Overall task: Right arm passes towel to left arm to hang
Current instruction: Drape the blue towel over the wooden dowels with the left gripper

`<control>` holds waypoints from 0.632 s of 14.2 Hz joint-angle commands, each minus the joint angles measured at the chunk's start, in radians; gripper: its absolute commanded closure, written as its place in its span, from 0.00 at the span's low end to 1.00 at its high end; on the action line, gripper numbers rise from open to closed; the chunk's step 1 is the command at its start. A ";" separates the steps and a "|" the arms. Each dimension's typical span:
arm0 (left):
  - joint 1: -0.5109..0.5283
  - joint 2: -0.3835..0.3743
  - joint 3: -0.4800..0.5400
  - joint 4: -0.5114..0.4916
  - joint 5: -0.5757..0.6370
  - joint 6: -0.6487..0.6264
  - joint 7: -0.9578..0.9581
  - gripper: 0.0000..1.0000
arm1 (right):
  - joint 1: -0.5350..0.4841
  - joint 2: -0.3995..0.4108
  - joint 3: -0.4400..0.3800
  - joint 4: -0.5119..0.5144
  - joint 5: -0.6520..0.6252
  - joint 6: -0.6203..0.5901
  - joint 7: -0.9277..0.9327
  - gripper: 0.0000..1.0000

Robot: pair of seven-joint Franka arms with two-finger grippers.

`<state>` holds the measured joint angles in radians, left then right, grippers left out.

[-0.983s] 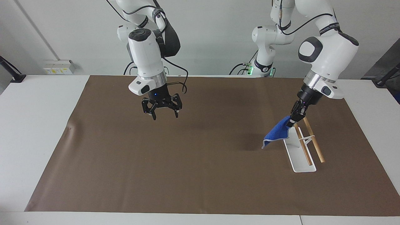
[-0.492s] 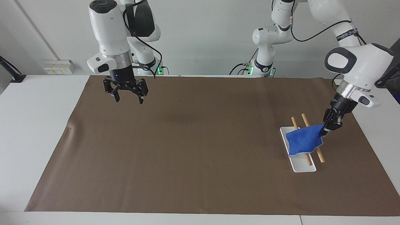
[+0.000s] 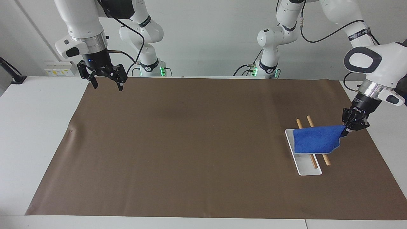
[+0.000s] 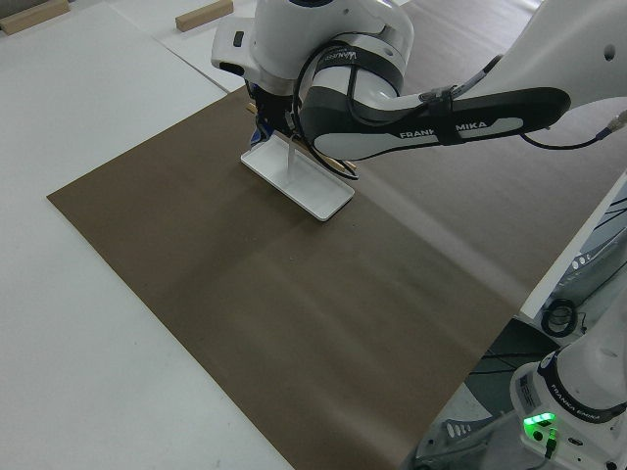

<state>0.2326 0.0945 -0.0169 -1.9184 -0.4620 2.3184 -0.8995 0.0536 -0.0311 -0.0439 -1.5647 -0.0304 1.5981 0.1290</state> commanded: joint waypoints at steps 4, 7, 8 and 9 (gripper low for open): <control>0.034 -0.027 -0.009 -0.067 -0.012 -0.001 -0.001 1.00 | -0.001 -0.056 -0.028 -0.071 0.053 -0.032 -0.035 0.00; 0.042 -0.027 -0.009 -0.067 -0.010 0.006 0.002 0.96 | -0.003 -0.061 -0.036 -0.078 0.050 -0.061 -0.042 0.00; 0.059 -0.025 -0.009 -0.067 -0.006 0.012 0.026 0.73 | 0.002 -0.058 -0.042 -0.072 0.046 -0.060 -0.063 0.00; 0.083 -0.025 -0.009 -0.065 -0.004 0.009 0.110 0.50 | 0.005 -0.050 -0.050 -0.064 0.023 -0.046 -0.093 0.00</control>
<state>0.2673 0.0929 -0.0170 -1.9592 -0.4613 2.3217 -0.8808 0.0557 -0.0619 -0.0793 -1.6062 0.0045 1.5438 0.0941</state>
